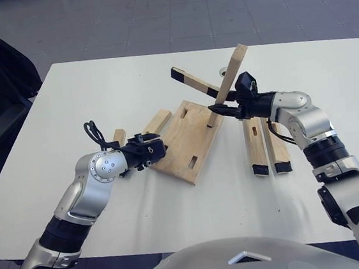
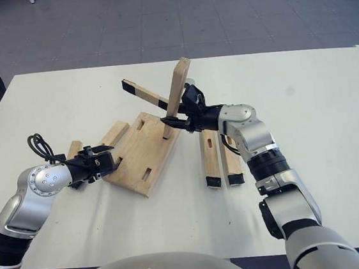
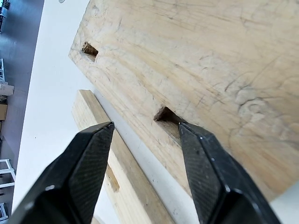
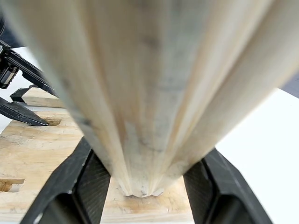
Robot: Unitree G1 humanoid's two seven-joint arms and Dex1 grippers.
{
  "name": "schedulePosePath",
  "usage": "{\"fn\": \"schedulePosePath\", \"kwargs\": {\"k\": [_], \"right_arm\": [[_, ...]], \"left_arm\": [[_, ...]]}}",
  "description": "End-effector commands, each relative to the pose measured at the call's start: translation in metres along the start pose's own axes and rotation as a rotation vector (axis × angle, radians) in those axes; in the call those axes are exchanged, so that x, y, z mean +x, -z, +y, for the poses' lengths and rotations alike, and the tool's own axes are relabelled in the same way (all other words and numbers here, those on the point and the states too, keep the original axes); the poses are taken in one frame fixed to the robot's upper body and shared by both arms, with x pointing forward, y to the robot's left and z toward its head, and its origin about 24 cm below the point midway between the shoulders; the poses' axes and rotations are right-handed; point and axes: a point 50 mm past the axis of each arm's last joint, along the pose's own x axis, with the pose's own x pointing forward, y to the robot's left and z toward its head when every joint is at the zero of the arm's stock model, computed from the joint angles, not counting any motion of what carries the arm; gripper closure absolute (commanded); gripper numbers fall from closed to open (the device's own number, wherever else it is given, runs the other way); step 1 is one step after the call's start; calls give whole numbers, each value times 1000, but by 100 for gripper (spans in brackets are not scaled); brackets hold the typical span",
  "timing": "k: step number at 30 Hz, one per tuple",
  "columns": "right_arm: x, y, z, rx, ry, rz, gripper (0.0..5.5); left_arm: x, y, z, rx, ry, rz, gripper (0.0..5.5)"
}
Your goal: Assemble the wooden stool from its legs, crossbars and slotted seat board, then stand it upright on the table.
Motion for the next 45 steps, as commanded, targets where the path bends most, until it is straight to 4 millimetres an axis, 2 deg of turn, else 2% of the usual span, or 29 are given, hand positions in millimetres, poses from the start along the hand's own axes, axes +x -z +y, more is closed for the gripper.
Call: {"fn": "schedulePosePath", "kwargs": {"k": [1,4,8,20,28,31,32,34,36,38,40,41,43,45], "right_arm": [[-13,68,6,72,62,340,345],[-20,67,-8,156,83,401,345],[-21,42,-27,247,81,365,345],[-13,29,-31,263,64,319,345],[-9,7,-30,277,48,196,180],[-23,15,-31,242,82,269,137],[-36,19,-34,212,129,319,130],[-67,13,-49,211,265,335,130],[-96,-16,-71,208,452,234,130],[-106,-68,-88,212,577,-15,130],[-95,-119,-86,205,543,-239,130],[-85,-139,-78,191,491,-306,150],[-66,-162,-64,165,407,-360,186],[-44,-168,-50,154,330,-348,204]], "left_arm": [[8,10,-22,-49,92,48,293],[9,9,-21,-45,89,46,293],[9,9,-25,-47,95,44,293],[9,7,-25,-47,97,42,293],[10,8,-27,-54,98,47,293],[10,8,-27,-55,97,48,293],[11,8,-26,-53,97,47,293],[11,8,-25,-52,96,47,293],[10,8,-26,-62,93,48,293],[10,8,-30,-69,102,46,293],[10,7,-32,-69,108,43,293],[11,7,-32,-65,108,42,293],[12,6,-30,-59,107,39,293],[12,5,-29,-54,107,37,293]]}}
